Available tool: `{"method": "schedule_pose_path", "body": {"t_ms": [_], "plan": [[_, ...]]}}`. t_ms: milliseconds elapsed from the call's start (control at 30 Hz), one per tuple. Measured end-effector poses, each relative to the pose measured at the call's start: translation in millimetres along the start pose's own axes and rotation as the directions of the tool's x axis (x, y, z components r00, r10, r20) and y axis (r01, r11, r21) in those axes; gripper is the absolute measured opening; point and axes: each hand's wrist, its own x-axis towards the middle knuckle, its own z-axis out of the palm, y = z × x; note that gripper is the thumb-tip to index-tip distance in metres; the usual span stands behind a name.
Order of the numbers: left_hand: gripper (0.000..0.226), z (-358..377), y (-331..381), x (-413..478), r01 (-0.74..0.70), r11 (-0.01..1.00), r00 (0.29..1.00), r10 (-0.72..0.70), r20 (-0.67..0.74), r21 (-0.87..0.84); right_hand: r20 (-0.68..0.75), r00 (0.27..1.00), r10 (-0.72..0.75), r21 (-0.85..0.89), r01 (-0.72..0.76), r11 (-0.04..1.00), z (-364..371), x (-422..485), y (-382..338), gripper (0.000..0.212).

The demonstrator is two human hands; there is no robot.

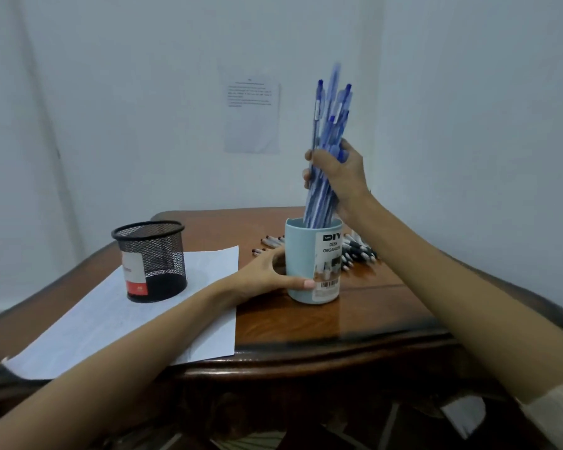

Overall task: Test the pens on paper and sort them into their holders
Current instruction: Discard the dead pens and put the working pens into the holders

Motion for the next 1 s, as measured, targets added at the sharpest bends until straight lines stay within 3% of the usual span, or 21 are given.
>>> {"method": "schedule_pose_path", "body": {"t_ms": [167, 400, 533, 633, 833, 933, 1000], "plan": [[0.055, -1, 0, 0, -0.005, 1.0, 1.0, 0.005, 0.012, -0.025, 0.27, 0.955, 0.123, -0.017, -0.123, 0.992, -15, -9, 9, 0.029], [0.051, 0, 2, -1, -0.015, 0.998, 1.0, 0.016, 0.016, -0.055, 0.377, 0.899, 0.225, -0.148, -0.181, 0.972, -24, -5, 8, 0.026], [0.05, 1, 2, -2, -0.025, 0.997, 1.0, 0.026, 0.013, -0.067, 0.403, 0.881, 0.249, -0.098, -0.229, 0.968, -23, -1, 4, 0.016], [0.05, 1, 2, -2, -0.029, 0.997, 1.0, 0.029, 0.001, -0.076, 0.376, 0.894, 0.245, -0.16, -0.197, 0.967, -22, 1, 2, 0.006], [0.045, 1, 2, -2, -0.022, 0.996, 1.0, 0.022, 0.007, -0.082, 0.349, 0.882, 0.316, -0.284, -0.222, 0.933, -21, 10, -18, 0.029], [0.044, 1, 3, -2, -0.028, 0.996, 0.999, 0.029, 0.014, -0.087, 0.404, 0.851, 0.337, -0.504, -0.101, 0.858, -13, 5, -16, 0.018], [0.044, 1, 3, -3, -0.03, 0.996, 0.999, 0.031, 0.011, -0.088, 0.417, 0.866, 0.277, -0.537, -0.011, 0.843, -7, 2, -12, 0.017]]}}
